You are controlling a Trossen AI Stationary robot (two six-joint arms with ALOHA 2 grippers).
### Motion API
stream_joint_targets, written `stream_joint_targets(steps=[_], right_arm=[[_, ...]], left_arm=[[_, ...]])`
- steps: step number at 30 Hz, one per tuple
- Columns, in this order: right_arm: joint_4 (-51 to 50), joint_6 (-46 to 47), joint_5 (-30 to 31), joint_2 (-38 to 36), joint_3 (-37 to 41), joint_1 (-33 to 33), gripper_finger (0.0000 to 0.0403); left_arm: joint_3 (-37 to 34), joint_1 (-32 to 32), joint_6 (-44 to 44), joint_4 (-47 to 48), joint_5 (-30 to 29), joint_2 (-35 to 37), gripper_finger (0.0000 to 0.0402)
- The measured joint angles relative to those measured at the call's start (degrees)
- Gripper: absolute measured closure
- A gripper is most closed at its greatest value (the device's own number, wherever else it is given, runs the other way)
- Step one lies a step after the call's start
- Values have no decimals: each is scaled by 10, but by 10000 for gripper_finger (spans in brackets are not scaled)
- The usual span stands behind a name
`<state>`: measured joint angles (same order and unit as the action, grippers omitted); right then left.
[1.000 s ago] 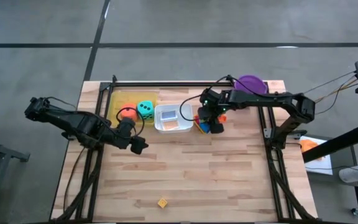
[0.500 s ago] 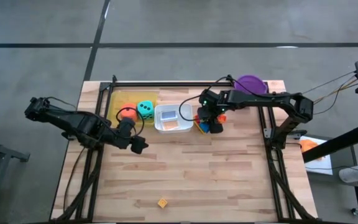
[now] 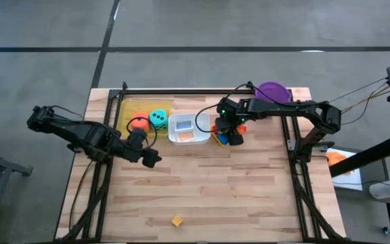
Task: Pick & Place Toys
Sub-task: Put the green game piece into the yellow bin
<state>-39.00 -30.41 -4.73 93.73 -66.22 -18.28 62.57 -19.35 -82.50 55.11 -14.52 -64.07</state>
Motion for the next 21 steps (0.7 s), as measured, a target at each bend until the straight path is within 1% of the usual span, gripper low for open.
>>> stream_joint_targets(steps=[12,21], right_arm=[[-12,-3,18,-1,0,0,203],[-14,-15,19,-5,-9,1,202]], left_arm=[[0,0,0,0,1,0,72],[0,0,0,0,2,0,72]])
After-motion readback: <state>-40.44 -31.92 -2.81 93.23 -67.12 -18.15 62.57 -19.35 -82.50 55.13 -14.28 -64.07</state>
